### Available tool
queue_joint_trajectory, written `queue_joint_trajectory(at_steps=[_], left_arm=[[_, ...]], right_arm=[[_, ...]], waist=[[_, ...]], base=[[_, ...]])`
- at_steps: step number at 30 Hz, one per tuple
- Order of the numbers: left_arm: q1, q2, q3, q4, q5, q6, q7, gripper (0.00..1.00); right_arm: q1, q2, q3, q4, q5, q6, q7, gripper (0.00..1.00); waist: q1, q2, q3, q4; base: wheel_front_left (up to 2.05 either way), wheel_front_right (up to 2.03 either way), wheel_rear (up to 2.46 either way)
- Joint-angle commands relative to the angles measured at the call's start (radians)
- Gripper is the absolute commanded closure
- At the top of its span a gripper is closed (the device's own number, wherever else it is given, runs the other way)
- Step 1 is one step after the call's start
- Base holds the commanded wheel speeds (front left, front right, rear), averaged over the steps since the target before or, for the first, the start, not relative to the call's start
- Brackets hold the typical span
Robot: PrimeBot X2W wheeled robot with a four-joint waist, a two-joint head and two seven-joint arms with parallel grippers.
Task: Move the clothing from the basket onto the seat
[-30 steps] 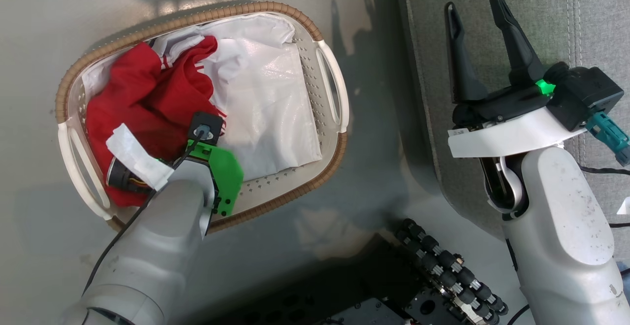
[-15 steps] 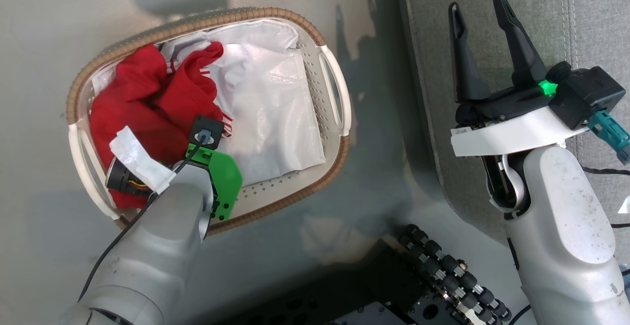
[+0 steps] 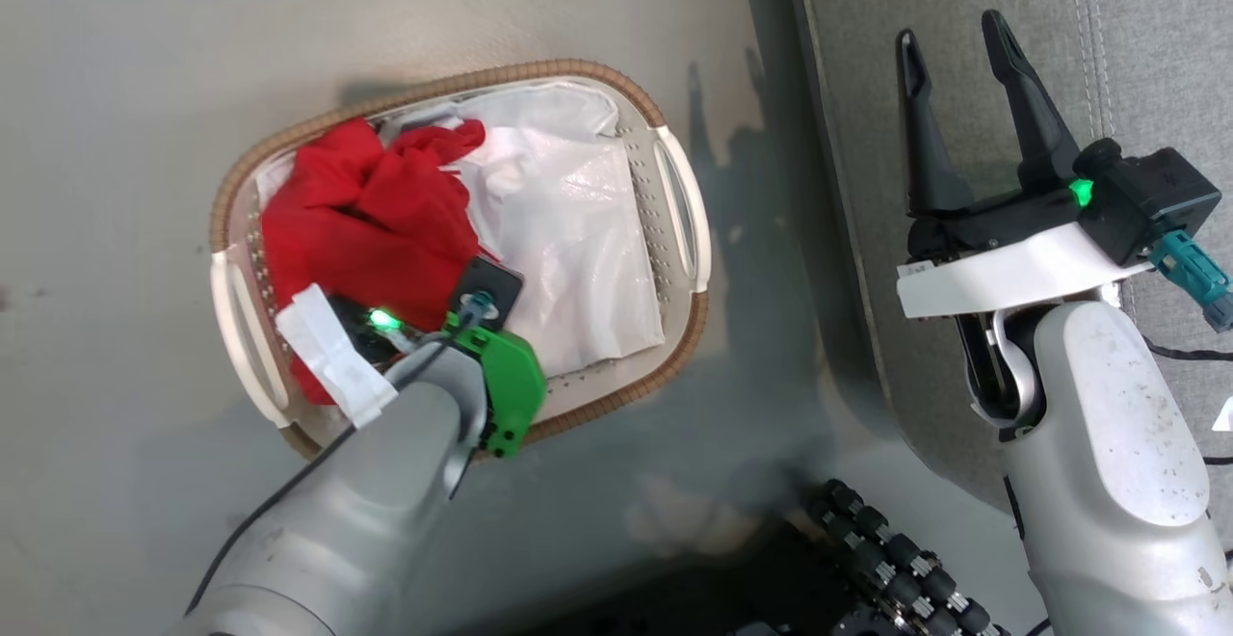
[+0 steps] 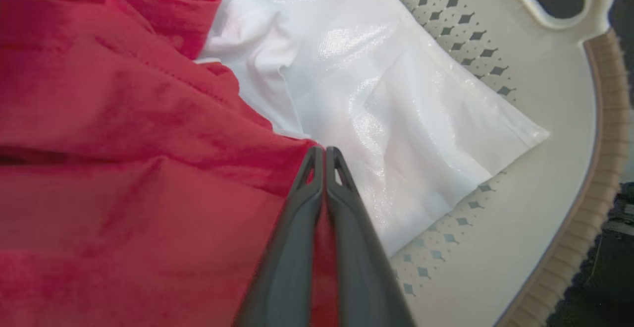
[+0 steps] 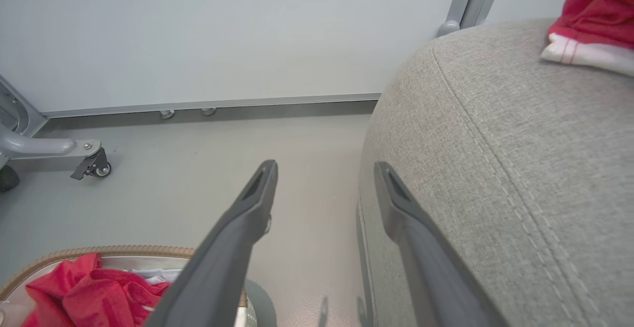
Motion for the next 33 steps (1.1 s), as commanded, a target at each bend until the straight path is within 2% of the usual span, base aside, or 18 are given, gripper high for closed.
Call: queue_joint_trajectory(at_steps=[1,15,20,25,26,27,31,32,33], left_arm=[[0.02,0.002,-0.013,-0.025,-0.005,-0.004,-0.014,1.0],[0.112,0.002,-0.085,-0.29,-0.06,0.02,-0.121,1.0],[0.154,0.025,-0.063,-0.399,-0.042,0.03,-0.139,1.0],[0.226,0.07,-0.006,-0.607,0.011,0.044,-0.139,1.0],[0.245,0.08,0.008,-0.654,0.024,0.046,-0.139,0.94],[0.26,0.088,0.017,-0.687,0.032,0.044,-0.139,0.84],[0.328,0.111,0.066,-0.814,0.077,0.035,-0.139,0.71],[0.35,0.116,0.08,-0.842,0.084,0.033,-0.139,0.62],[0.365,0.119,0.088,-0.857,0.089,0.032,-0.139,0.36]], right_arm=[[0.017,-0.003,-0.009,0.006,-0.009,-0.001,-0.002,0.0],[0.114,-0.003,-0.08,0.042,-0.09,-0.001,-0.002,0.0],[0.164,-0.003,-0.109,0.052,-0.12,-0.001,-0.002,0.0],[0.212,-0.003,-0.133,0.06,-0.141,-0.001,-0.002,0.0],[0.221,-0.003,-0.138,0.062,-0.145,-0.001,-0.002,0.0],[0.23,-0.003,-0.142,0.063,-0.149,-0.001,-0.002,0.0],[0.26,-0.003,-0.154,0.071,-0.163,-0.001,-0.002,0.0],[0.271,-0.003,-0.157,0.073,-0.165,-0.001,-0.002,0.0],[0.278,-0.003,-0.159,0.074,-0.168,-0.001,-0.002,0.0]], waist=[[0.0,-0.0001,-0.05,0.034],[0.0,-0.0001,-0.27,0.131],[0.0,-0.0001,-0.361,0.159],[0.0,-0.0001,-0.439,0.179],[0.0,-0.0001,-0.456,0.183],[0.0,-0.0001,-0.469,0.186],[0.0,-0.0001,-0.522,0.197],[0.0,-0.0001,-0.54,0.201],[0.0,-0.0001,-0.552,0.203]], base=[[0.0,0.0,0.0],[0.0,0.0,0.0],[0.0,0.0,0.0],[0.0,0.0,0.0],[0.0,0.0,0.0],[0.0,0.0,0.0],[0.0,0.0,0.0],[0.0,0.0,0.0],[0.0,0.0,0.0]])
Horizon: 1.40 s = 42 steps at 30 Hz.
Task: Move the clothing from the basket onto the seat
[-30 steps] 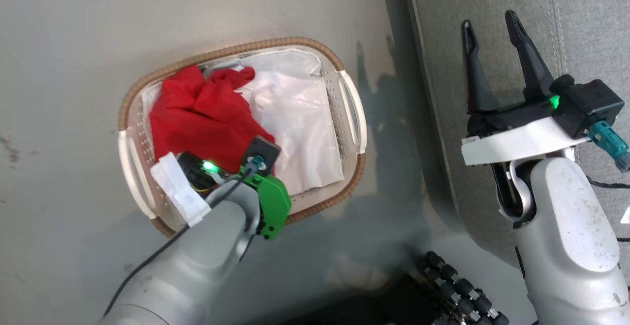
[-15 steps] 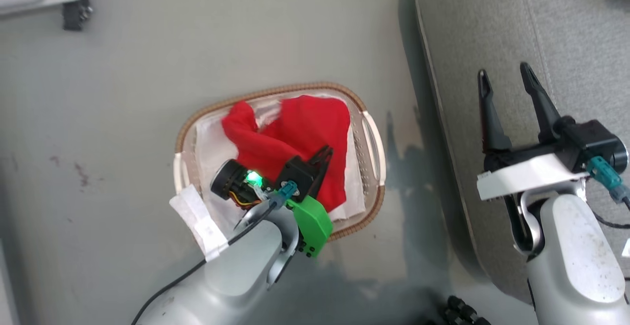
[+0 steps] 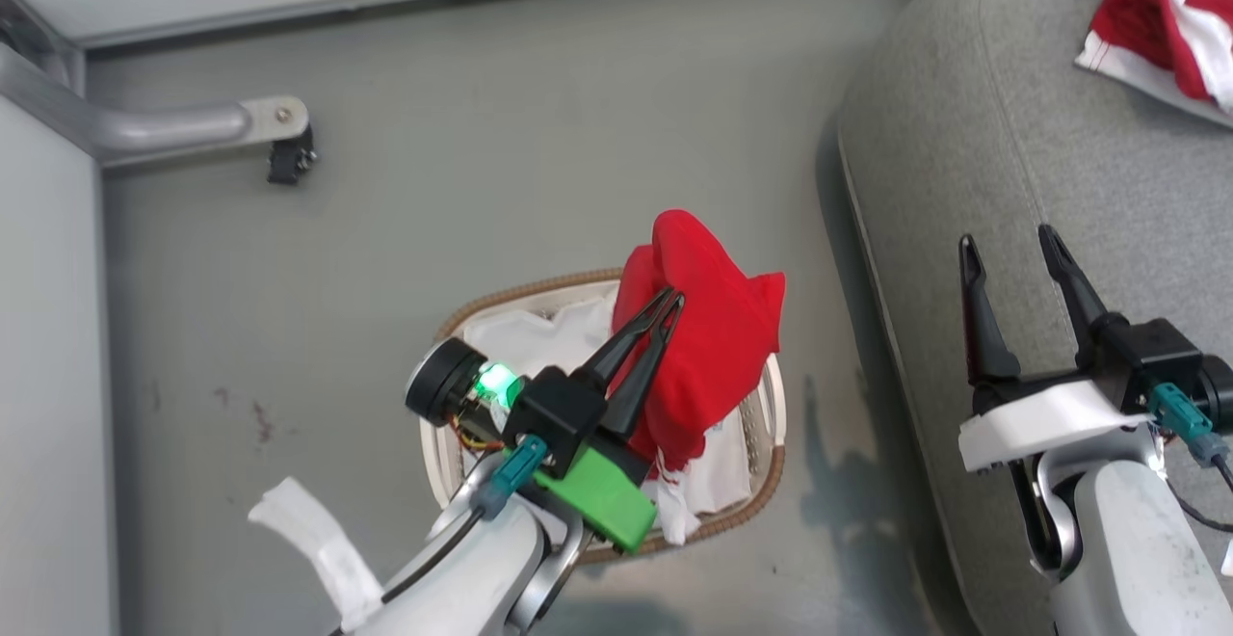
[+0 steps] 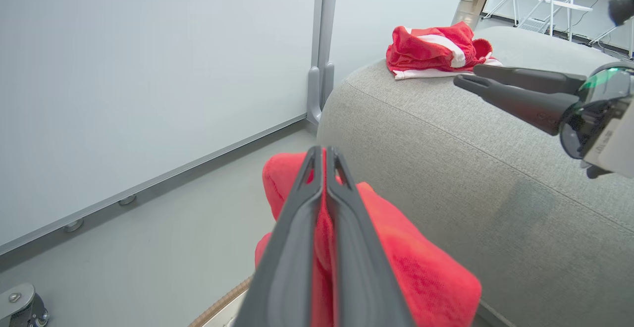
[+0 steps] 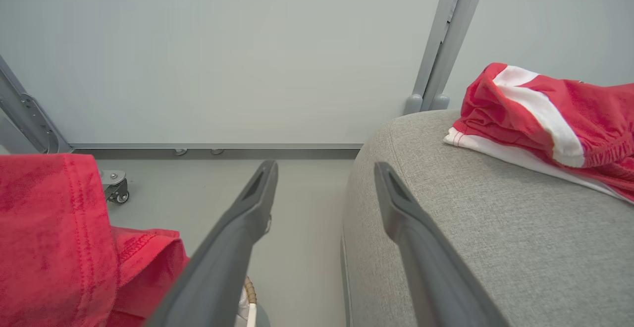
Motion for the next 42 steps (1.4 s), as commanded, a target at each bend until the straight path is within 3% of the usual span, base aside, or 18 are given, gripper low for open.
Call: queue_joint_trajectory(at_steps=[1,12,32,42], left_arm=[[0.032,0.009,0.017,-0.025,0.012,-0.003,-0.004,0.0],[0.161,-0.011,0.163,-0.083,0.05,-0.028,-0.002,0.0],[0.395,-0.081,0.597,0.01,0.063,-0.104,-0.002,0.0],[0.467,-0.1,0.688,0.039,0.103,-0.125,-0.002,0.0]], right_arm=[[0.025,-0.004,-0.006,0.005,-0.011,-0.001,-0.002,0.0],[0.093,-0.003,-0.02,0.017,-0.026,-0.001,-0.002,0.0],[0.177,-0.004,-0.009,0.03,-0.017,-0.001,-0.002,0.0],[0.181,-0.003,-0.004,0.042,-0.001,-0.001,-0.002,0.0]], waist=[[0.0001,0.0,-0.087,0.037],[0.0001,0.0,-0.205,0.048],[0.0001,0.0,-0.344,0.063],[0.0001,0.0,-0.346,0.072]], base=[[0.0,0.0,0.0],[0.0,0.0,0.0],[0.0,0.0,0.0],[0.0,0.0,0.0]])
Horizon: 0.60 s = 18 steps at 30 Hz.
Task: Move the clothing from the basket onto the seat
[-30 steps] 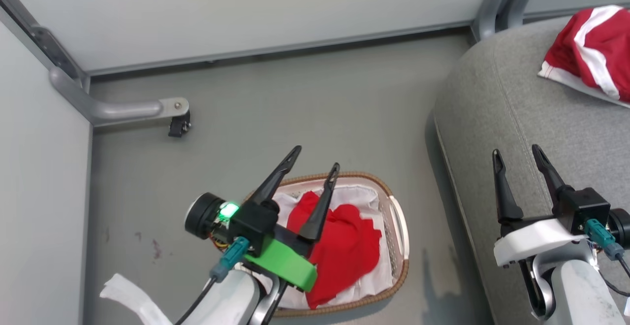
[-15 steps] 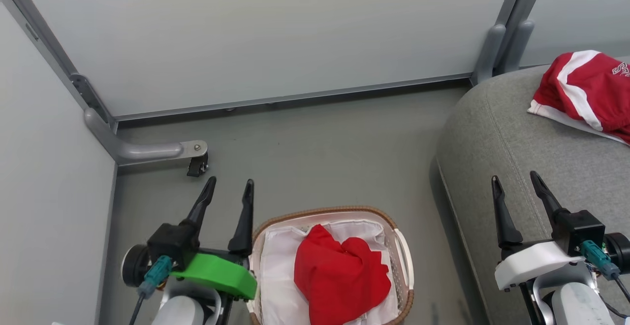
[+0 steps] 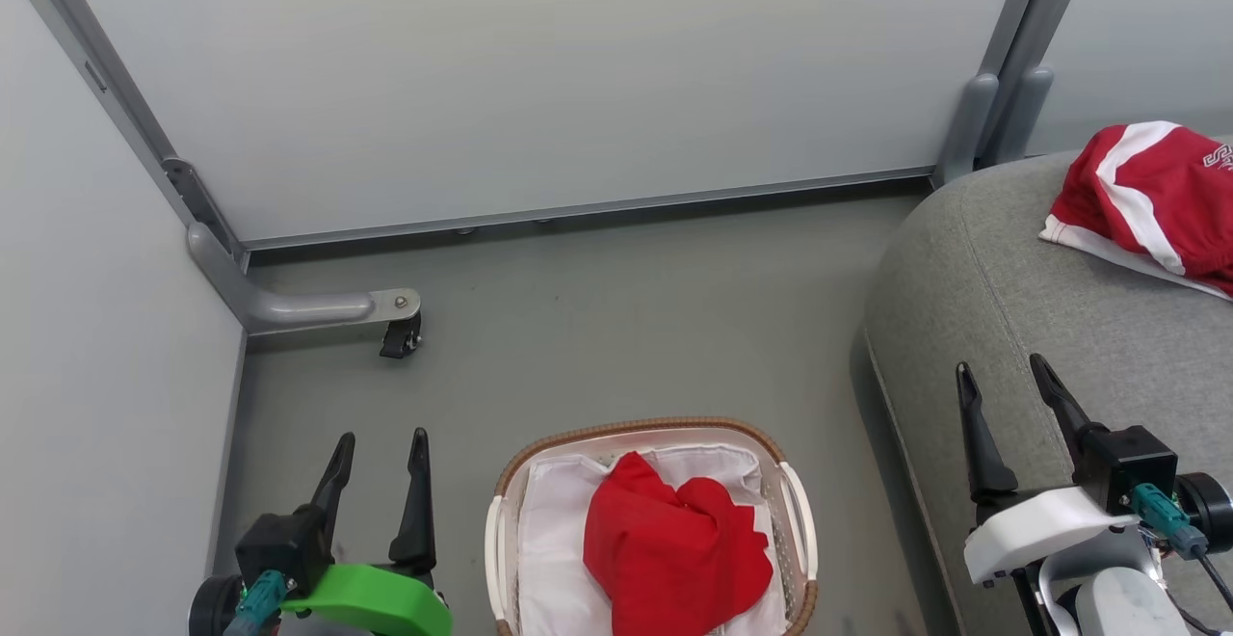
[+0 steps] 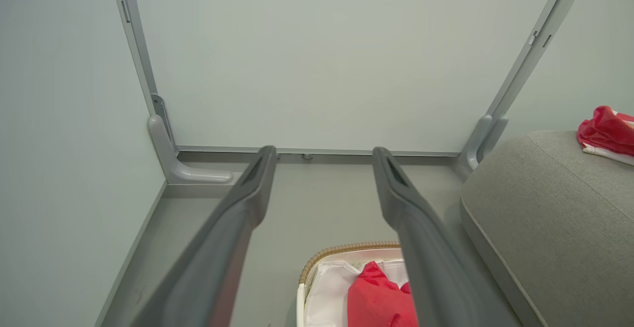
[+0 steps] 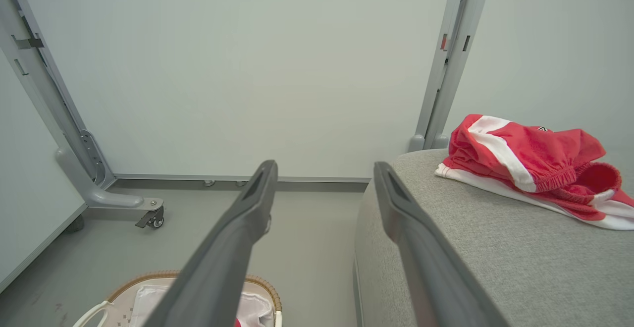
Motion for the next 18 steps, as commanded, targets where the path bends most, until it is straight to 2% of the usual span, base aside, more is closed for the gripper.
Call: queue_joint_trajectory(at_steps=[1,18], left_arm=[[0.013,0.0,0.01,0.005,0.014,-0.005,0.0,0.0],[0.01,-0.007,0.036,0.018,0.006,-0.019,0.0,0.0]], right_arm=[[0.011,-0.003,0.002,0.003,0.004,-0.001,-0.002,0.0],[-0.001,-0.003,0.01,0.014,0.003,-0.001,-0.002,0.0]], waist=[[0.0001,0.0,0.001,0.002],[0.0001,0.0,0.011,0.004]], base=[[0.0,0.0,0.0],[0.0,0.0,0.0]])
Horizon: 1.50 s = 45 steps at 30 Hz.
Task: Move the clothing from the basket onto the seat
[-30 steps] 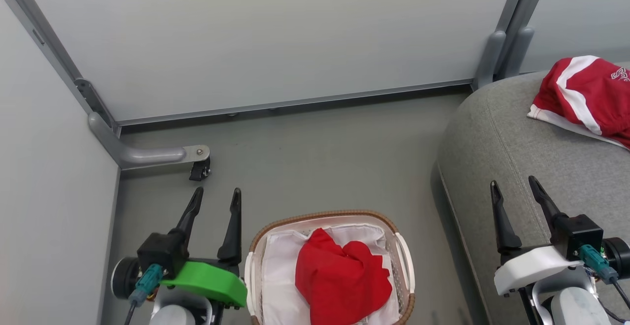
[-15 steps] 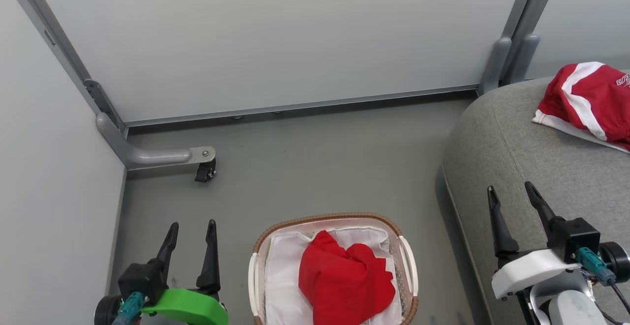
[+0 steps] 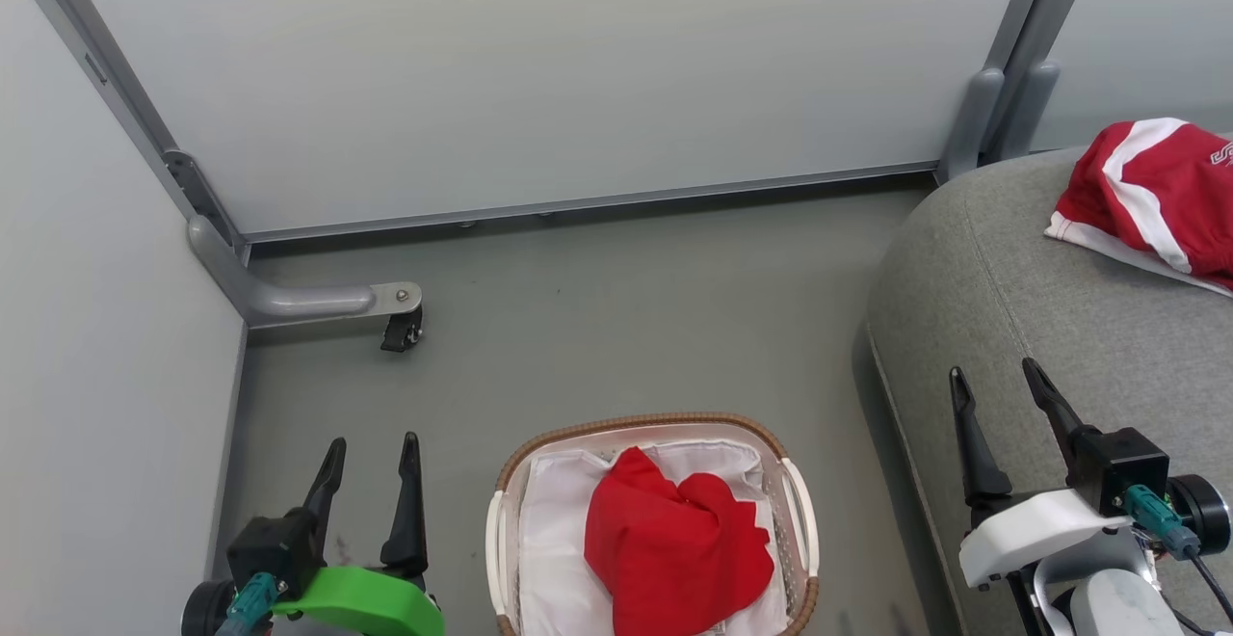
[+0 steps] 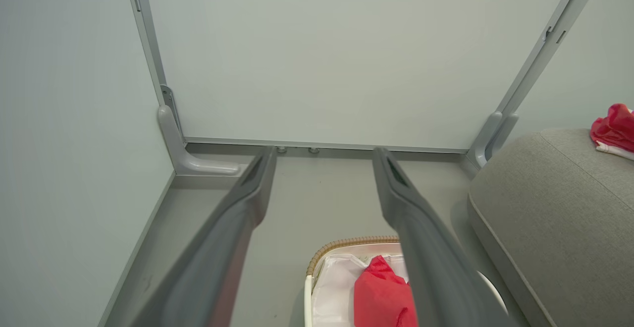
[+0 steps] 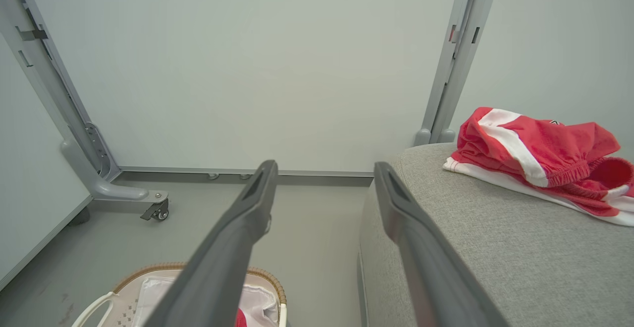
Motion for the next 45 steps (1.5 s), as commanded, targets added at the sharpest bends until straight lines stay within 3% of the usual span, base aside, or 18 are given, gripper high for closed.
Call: queue_joint_trajectory(at_steps=[1,14,22,30,38,45], left_arm=[[0.008,0.0,0.001,-0.001,-0.005,0.001,0.0,0.0],[-0.081,0.001,-0.051,0.031,0.034,-0.004,0.0,0.0],[-0.255,0.005,-0.137,0.176,0.106,-0.014,0.0,0.0],[-0.475,0.031,-0.382,0.427,0.138,-0.018,0.023,0.0],[-0.636,0.05,-0.655,0.627,0.048,-0.018,0.099,0.0],[-0.725,0.089,-0.842,0.699,-0.04,-0.017,0.174,0.0]], right_arm=[[-0.002,-0.003,0.0,0.003,0.002,-0.001,-0.002,0.0],[-0.046,-0.003,0.013,-0.016,0.006,-0.001,-0.002,0.0],[-0.117,-0.003,0.029,-0.037,0.013,-0.001,-0.002,0.0],[-0.203,-0.003,0.07,-0.056,0.037,-0.001,-0.002,0.0],[-0.267,-0.003,0.107,-0.07,0.085,-0.001,-0.002,0.0],[-0.296,-0.003,0.133,-0.075,0.131,-0.001,-0.002,0.0]], waist=[[0.0001,0.0,0.003,0.0],[0.0001,0.0,0.087,-0.019],[0.0001,0.0,0.222,-0.061],[0.0001,0.0,0.389,-0.14],[0.0001,0.0,0.536,-0.219],[0.0001,0.0,0.626,-0.268]], base=[[0.0,0.0,0.0],[0.0,0.0,0.0],[0.0,0.0,0.0],[0.0,0.0,0.0],[0.0,0.0,0.0],[0.0,0.0,0.0]])
